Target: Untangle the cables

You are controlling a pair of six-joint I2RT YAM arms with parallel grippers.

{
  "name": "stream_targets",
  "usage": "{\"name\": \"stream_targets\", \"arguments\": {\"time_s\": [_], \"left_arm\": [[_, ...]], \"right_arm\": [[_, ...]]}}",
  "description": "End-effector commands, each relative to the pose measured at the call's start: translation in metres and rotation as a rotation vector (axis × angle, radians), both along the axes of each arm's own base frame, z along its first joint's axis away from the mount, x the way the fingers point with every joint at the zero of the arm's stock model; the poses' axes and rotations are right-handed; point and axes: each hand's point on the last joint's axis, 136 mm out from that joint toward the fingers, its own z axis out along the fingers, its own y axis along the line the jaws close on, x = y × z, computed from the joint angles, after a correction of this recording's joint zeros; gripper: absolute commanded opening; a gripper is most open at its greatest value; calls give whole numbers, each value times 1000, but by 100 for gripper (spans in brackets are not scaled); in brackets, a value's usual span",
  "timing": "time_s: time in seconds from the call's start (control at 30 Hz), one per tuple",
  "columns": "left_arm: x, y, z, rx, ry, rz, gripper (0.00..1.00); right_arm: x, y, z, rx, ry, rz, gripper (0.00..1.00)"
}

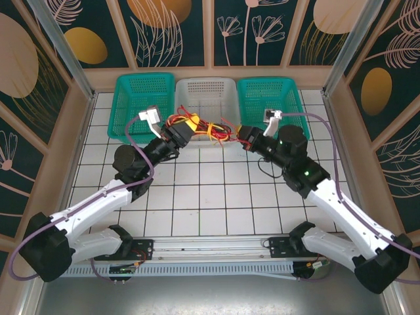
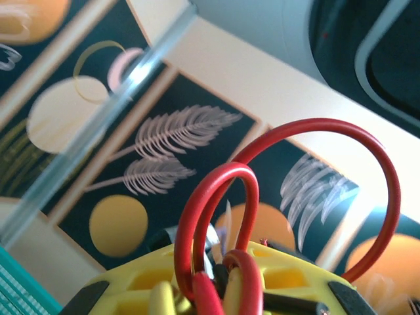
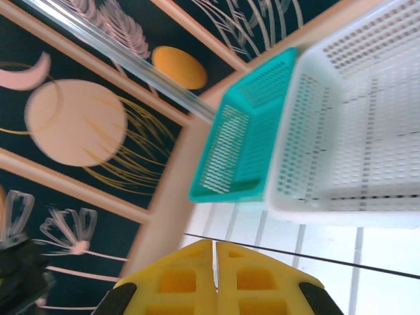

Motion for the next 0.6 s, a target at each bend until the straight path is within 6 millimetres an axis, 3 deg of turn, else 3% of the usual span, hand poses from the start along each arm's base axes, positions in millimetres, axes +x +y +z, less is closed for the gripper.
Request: {"name": "stream_targets", "arguments": {"time_s": [0.0,0.1,0.17,0.3,0.4,0.57], "left_arm": [[19,41,28,-181,30,201,0],[33,52,16,-214,103,277,0],[38,62,7,-218,116,345,0],[52,82,-25,-127,169,533,0],[56,82,-49,0,185,594,0],[46,52,-75,190,129,475,0]], "right_arm": [[-7,12,7,110,-5,53,0],[-14,31,-14,68,51,108,0],[-22,39,-10,48,23,134,0],[-36,32,27,74,-89,125,0],[-43,19,58,93,-165,98,0],[-50,6,93,82,-233,70,0]]}}
